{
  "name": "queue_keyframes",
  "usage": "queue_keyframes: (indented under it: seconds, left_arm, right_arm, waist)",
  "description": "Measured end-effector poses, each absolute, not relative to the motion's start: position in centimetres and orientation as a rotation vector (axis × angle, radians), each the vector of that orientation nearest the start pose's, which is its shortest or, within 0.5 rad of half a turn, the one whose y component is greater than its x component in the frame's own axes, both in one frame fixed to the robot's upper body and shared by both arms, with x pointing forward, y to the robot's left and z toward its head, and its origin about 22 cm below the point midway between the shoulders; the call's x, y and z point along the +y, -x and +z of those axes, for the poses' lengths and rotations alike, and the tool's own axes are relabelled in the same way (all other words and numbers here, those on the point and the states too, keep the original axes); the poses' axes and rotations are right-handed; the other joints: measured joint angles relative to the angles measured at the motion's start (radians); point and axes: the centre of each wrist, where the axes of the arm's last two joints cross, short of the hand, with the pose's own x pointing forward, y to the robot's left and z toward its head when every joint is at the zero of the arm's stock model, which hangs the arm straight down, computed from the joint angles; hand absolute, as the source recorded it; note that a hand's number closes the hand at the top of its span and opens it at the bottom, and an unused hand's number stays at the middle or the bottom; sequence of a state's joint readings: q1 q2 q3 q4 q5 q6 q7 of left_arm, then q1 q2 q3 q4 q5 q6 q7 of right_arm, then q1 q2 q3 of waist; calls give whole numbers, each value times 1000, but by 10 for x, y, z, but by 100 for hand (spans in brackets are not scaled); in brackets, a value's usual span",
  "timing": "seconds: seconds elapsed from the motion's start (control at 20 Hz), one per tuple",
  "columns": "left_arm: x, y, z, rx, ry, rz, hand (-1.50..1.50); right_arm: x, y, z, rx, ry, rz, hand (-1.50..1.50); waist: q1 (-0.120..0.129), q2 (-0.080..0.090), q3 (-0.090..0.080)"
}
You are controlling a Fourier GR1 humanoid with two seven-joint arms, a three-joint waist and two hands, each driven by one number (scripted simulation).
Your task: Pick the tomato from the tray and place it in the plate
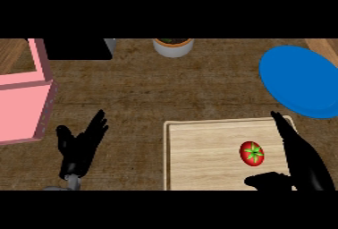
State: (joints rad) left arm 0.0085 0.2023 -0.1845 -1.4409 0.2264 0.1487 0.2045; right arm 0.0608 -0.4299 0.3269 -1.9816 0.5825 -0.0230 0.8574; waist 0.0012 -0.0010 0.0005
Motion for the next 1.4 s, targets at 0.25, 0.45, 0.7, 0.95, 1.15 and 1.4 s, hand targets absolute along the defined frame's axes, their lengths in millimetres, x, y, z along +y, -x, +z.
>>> queue_keyframes:
  seconds: [0.25, 0.45, 0.7, 0.95, 1.15, 1.4]
  left_arm:
    - [238, -233, -34, -1210, -2, -2, 0]
    - [239, -236, -31, -1210, -6, -3, 0]
    - [239, -227, -27, -1204, -5, -10, 0]
    - [241, -227, -28, -1195, -5, -2, 0]
    - [242, -236, -29, -1192, -4, -4, 0]
    - [238, -235, -32, -1202, -3, 0, 0]
  right_arm:
    - [-221, -207, 75, -992, 846, 638, -150]
    - [-222, -214, 64, -958, 866, 650, -150]
    - [-214, -217, 53, -940, 851, 659, -150]
    - [-218, -216, 37, -906, 828, 714, 150]
    - [-217, -224, 33, -905, 832, 801, 150]
    - [-217, -225, 27, -927, 869, 828, 150]
  waist:
    - [0, -1, 2]
    - [0, -1, 2]
    - [0, 0, 0]
    - [0, 0, 0]
    - [-1, -1, 0]
    - [-1, -5, -3]
